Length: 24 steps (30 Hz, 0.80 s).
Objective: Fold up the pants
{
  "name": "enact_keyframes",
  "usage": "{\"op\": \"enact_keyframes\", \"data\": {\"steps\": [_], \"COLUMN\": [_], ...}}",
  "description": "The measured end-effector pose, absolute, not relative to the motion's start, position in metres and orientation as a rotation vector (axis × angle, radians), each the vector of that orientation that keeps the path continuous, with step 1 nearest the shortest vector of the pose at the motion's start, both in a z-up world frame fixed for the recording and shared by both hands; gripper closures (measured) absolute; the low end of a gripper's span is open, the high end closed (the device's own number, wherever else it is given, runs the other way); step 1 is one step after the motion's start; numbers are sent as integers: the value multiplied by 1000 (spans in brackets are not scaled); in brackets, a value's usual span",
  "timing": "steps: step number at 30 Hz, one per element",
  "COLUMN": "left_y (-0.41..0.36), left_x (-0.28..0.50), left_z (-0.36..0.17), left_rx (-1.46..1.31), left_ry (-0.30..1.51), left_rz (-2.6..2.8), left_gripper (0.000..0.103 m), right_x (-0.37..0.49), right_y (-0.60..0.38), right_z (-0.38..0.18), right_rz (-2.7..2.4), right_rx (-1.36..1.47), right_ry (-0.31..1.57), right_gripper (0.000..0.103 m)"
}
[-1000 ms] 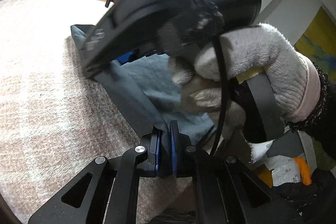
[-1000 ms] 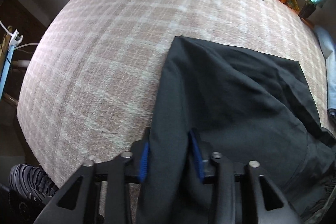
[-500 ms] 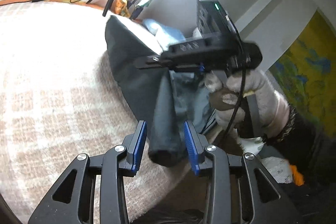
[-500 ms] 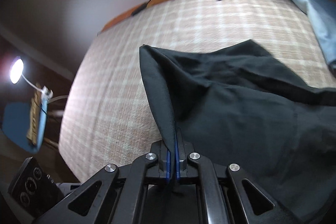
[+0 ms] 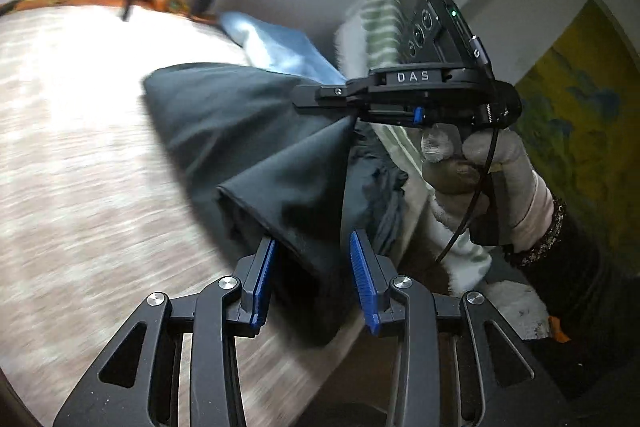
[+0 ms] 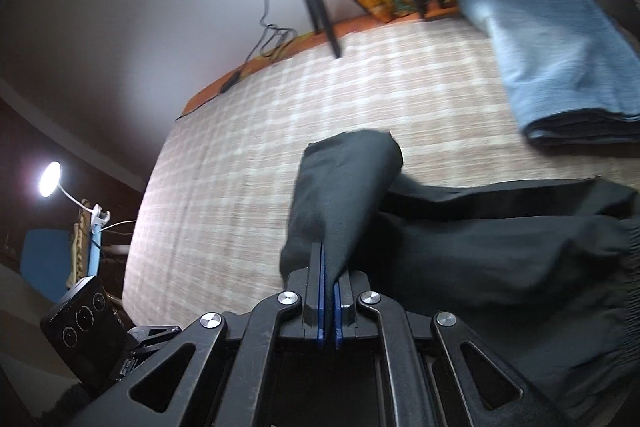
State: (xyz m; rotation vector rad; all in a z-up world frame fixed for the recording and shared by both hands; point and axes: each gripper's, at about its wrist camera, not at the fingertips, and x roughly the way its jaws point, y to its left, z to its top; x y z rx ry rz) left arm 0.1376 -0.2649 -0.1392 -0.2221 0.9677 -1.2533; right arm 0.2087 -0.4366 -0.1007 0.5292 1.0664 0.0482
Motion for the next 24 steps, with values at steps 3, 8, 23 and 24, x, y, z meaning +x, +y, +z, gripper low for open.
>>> {"op": "enact_keyframes", "data": {"steps": [3, 8, 23, 24], "left_y": [-293, -307, -344, -344], "left_x": [139, 134, 175, 174], "left_z": [-145, -139, -170, -171], "left_rx": [-188, -73, -65, -77], "left_ry": [986, 955, 1059, 1062], "left_rz": [-1276, -1249, -1194, -1212], "left_gripper": [68, 68, 60, 67], "right_x": [201, 191, 216, 223], "right_y": [-459, -489, -521, -522], "right_z": [-107, -136, -167, -170], "right_rz": [18, 2, 134, 127], "right_rx": [542, 566, 687, 694], "right_ry": [1073, 1109, 1114, 1119], "right_gripper": [102, 102, 61, 61]}}
